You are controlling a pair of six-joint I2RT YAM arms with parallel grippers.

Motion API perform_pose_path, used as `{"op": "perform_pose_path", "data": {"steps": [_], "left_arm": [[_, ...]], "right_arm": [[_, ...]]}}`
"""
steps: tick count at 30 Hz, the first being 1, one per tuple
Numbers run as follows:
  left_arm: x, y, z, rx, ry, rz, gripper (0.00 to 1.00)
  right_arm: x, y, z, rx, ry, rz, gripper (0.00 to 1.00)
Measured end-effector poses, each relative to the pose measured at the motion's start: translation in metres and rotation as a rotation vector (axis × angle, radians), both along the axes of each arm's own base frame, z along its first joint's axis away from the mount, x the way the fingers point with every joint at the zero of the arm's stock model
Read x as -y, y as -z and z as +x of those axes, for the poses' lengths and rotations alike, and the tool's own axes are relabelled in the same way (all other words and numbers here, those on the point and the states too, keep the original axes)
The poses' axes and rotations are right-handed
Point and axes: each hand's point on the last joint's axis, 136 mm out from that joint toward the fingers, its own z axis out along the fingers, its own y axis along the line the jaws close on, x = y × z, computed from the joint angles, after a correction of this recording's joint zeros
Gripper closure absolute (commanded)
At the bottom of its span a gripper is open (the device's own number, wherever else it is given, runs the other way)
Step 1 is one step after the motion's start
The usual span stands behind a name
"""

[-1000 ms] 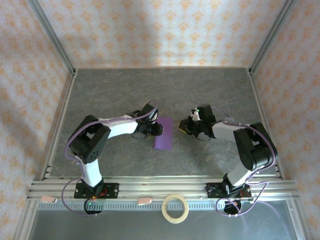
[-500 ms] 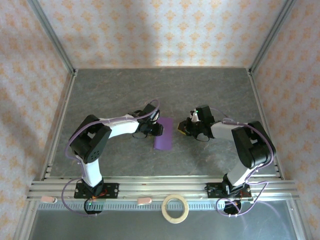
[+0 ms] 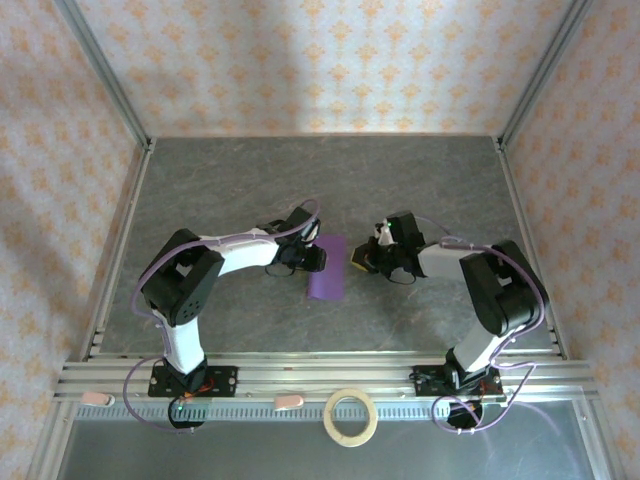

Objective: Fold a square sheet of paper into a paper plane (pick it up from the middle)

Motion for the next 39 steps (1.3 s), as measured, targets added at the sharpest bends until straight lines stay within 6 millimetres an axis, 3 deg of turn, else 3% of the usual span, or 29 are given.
{"op": "perform_pose_path", "data": {"steps": [2,5,15,39], "left_arm": [[0.0000,0.0000,0.0000,0.000,0.000,0.000,0.57],[-0.0009,0.0003,0.0000,0.001,0.000,0.005,0.65],[-0.0017,0.0007,-0.0001,0.005,0.011,0.014,0.60],[-0.0009,0.0013,0.0003,0.013,0.066,0.054,0.59]], "right_arm": [[-0.0040,0.0005,-0.0010,-0.002,-0.012,0.002,0.95],[-0.0089,0.0010,-0.0021,-0.002,-0.023,0.004,0.95],[-0.0109,0.0001,-0.0018,0.001,-0.026,0.007,0.95],[-0.0109,-0.0002,-0.0013,0.004,-0.025,0.007,0.95]]}}
